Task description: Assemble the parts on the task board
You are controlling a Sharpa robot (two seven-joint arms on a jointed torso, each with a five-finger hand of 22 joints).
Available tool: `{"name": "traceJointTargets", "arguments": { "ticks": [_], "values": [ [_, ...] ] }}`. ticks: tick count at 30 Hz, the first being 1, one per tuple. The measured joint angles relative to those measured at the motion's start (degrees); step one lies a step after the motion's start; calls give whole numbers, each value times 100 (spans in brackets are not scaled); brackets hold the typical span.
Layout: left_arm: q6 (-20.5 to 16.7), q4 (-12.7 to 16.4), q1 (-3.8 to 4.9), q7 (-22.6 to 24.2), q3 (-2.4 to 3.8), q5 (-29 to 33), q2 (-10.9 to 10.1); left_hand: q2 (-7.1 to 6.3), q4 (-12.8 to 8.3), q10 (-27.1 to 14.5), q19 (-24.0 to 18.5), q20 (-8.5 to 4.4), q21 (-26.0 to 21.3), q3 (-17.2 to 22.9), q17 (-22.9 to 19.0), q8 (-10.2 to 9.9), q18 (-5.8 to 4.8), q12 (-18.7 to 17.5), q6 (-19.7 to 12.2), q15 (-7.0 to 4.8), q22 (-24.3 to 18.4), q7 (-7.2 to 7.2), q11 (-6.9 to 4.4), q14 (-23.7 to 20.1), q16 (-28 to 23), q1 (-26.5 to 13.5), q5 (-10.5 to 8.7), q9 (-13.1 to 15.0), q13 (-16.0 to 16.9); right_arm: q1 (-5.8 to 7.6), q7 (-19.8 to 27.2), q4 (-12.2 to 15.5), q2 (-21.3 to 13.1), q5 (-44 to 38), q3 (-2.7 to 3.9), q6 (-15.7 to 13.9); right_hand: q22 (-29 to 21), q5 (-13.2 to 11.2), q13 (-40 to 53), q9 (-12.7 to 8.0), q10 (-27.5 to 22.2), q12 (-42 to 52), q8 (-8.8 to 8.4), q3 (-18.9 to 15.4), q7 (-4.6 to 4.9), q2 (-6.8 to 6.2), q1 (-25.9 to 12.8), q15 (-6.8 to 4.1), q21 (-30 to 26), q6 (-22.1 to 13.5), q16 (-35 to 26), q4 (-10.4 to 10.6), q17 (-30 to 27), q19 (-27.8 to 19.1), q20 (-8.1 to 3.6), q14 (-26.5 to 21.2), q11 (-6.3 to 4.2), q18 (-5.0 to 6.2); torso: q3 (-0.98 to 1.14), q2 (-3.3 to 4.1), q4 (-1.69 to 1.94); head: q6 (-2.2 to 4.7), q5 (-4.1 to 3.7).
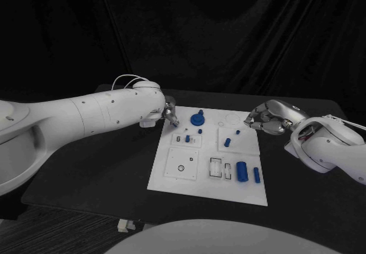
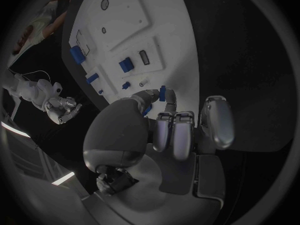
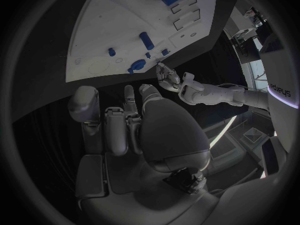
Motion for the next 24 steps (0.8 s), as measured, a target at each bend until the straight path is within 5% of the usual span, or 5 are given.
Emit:
{"name": "traceJointTargets", "arguments": {
  "ticks": [9, 24],
  "values": [
    [-150, 873, 246, -123, 6, 178, -521, -116, -7, 0, 0, 0, 0, 118, 0, 32, 0, -62, 1, 0, 0, -1, 0, 0, 0, -118, -3, 0, 0, 0, -7, -7, -8, 1, 0, 6, 0, 0, 0, 1, 0, 0, 0, 0, 0, 0, 0, 0, 0, 0, 0, 0, 0, 0, 0, 0, 0, 0, 2, -10, 4, 0, -3],
    [-117, 1698, 283, -396, 0, 446, -878, -117, -6, 0, -2, 0, -68, 120, 0, 32, 1, -66, 2, 0, 0, -2, 0, 0, 0, -123, -4, 0, 0, -2, -12, 3, -24, 1, 0, 4, 0, 0, 0, 1, 0, 0, 0, 0, -1, 0, 0, 0, 0, 1, 0, 0, 0, 0, 0, 0, 0, 0, 23, -30, 3, 0, 12]
  ]
}}
